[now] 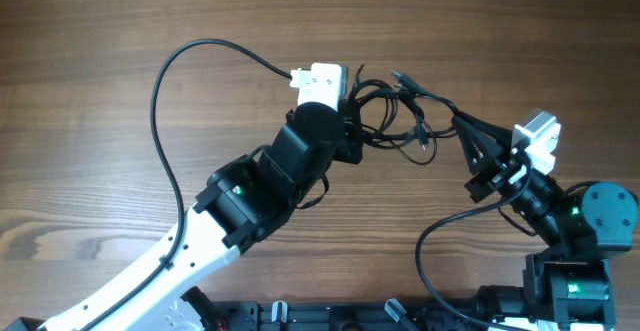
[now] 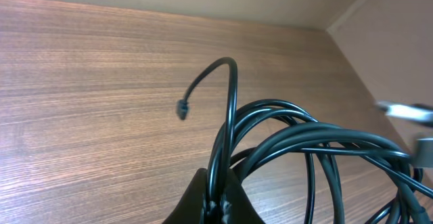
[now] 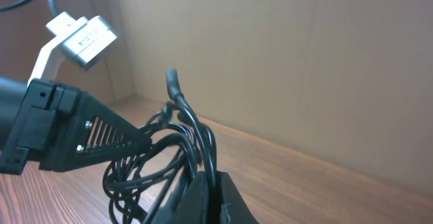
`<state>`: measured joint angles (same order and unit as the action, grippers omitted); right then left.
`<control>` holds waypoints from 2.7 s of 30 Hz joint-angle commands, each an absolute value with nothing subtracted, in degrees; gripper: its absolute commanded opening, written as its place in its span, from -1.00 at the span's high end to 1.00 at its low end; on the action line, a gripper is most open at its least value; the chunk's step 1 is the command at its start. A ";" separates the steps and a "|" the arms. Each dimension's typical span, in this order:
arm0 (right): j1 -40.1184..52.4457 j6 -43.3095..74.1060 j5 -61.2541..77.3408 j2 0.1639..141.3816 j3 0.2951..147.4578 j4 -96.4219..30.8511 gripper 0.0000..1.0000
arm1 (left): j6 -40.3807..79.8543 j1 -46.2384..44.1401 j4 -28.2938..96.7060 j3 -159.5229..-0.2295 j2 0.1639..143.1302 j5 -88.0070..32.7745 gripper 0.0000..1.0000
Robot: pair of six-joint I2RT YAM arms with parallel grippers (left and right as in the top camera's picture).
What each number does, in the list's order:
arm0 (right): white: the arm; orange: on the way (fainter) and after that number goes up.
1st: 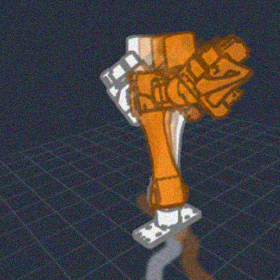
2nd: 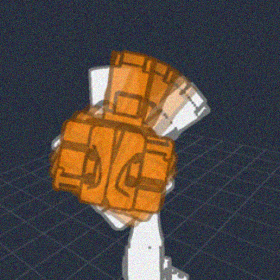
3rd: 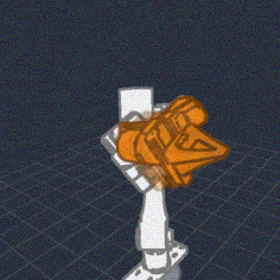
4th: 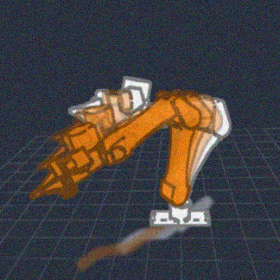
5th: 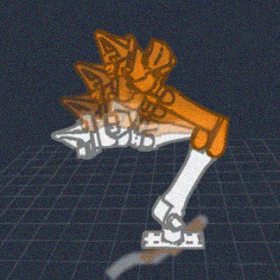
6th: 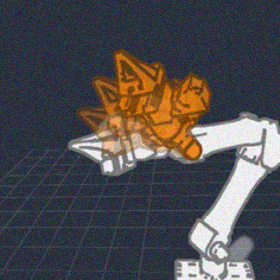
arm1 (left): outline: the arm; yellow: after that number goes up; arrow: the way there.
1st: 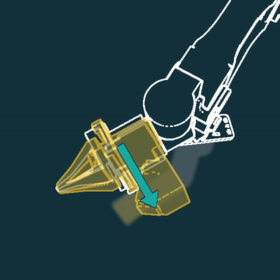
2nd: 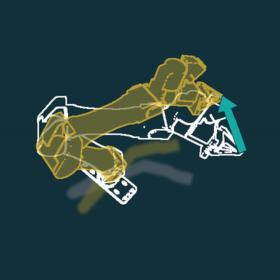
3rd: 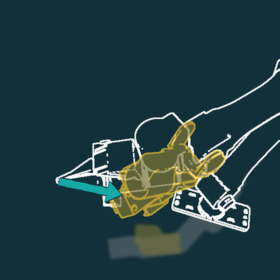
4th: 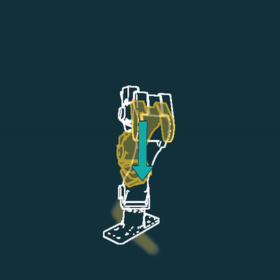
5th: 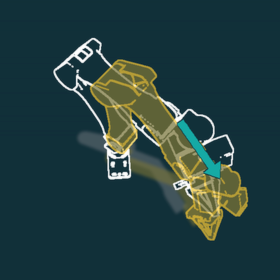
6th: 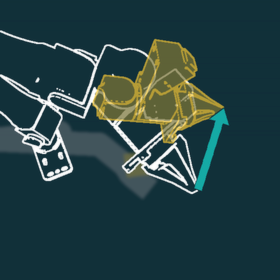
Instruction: Untangle cables
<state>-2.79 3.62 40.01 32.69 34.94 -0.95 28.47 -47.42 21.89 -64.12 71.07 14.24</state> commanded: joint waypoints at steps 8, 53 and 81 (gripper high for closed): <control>-2.85 13.93 20.73 32.53 36.10 -11.60 -0.57 | 29.78 -46.74 20.60 -64.03 70.06 12.23 0.92; -2.85 8.54 45.74 32.51 36.10 -12.03 0.91 | -8.67 -46.72 5.30 -64.03 70.06 -18.37 -1.00; -2.85 46.72 47.11 32.53 36.10 9.21 0.91 | 33.93 -46.74 -0.78 -64.03 70.39 -17.32 -0.46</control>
<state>-2.79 44.38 44.21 32.69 35.09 7.57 33.76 -47.07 -0.43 -64.07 70.89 -16.45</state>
